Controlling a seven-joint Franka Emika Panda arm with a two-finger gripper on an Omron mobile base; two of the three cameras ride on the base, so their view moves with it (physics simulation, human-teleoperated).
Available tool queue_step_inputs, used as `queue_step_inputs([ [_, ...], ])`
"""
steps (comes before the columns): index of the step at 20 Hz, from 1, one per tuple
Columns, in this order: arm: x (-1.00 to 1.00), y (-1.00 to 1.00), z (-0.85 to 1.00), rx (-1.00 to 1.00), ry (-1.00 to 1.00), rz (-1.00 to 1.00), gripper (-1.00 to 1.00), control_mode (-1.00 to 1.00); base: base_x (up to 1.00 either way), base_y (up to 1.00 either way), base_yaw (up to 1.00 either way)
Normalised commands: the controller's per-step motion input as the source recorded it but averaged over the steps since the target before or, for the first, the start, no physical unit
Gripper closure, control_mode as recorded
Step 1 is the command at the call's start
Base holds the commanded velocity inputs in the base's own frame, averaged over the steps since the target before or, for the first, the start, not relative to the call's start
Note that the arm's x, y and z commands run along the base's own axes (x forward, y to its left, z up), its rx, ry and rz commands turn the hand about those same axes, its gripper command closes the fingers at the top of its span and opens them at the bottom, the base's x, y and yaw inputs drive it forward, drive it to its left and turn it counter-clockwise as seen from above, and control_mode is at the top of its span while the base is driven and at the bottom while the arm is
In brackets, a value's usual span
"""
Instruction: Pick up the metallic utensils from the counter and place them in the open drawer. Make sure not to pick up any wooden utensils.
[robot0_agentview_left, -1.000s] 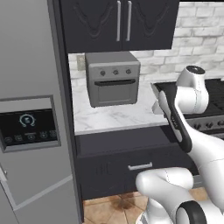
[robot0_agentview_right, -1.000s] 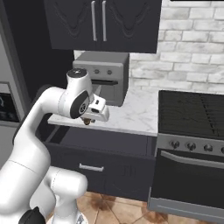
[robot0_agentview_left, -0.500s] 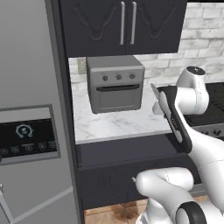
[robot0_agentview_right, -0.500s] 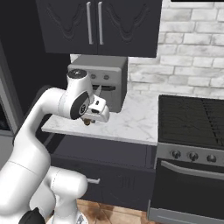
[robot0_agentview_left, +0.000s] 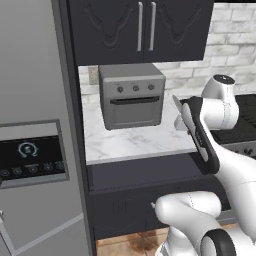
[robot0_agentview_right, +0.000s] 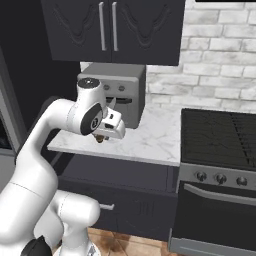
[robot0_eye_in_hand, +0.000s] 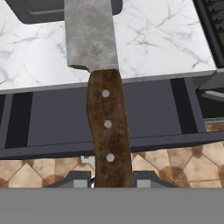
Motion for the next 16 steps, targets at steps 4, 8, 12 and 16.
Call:
queue_step_inputs([
  [4, 0.0, 0.0, 0.0, 0.0, 0.0, 0.0, 1.0, 1.0, 0.02, 0.0, 0.0],
  [8, 0.34, 0.0, -0.03, 0.0, 0.01, 0.14, 1.0, -1.0, 0.1, 0.0, 0.01],
  [12, 0.68, 0.05, -0.31, 0.0, 0.08, 0.51, 1.0, -1.0, 0.0, 0.0, 0.0],
  [16, 0.61, 0.0, -0.45, 0.0, 0.11, 0.47, 1.0, -1.0, 0.0, 0.0, 0.0],
])
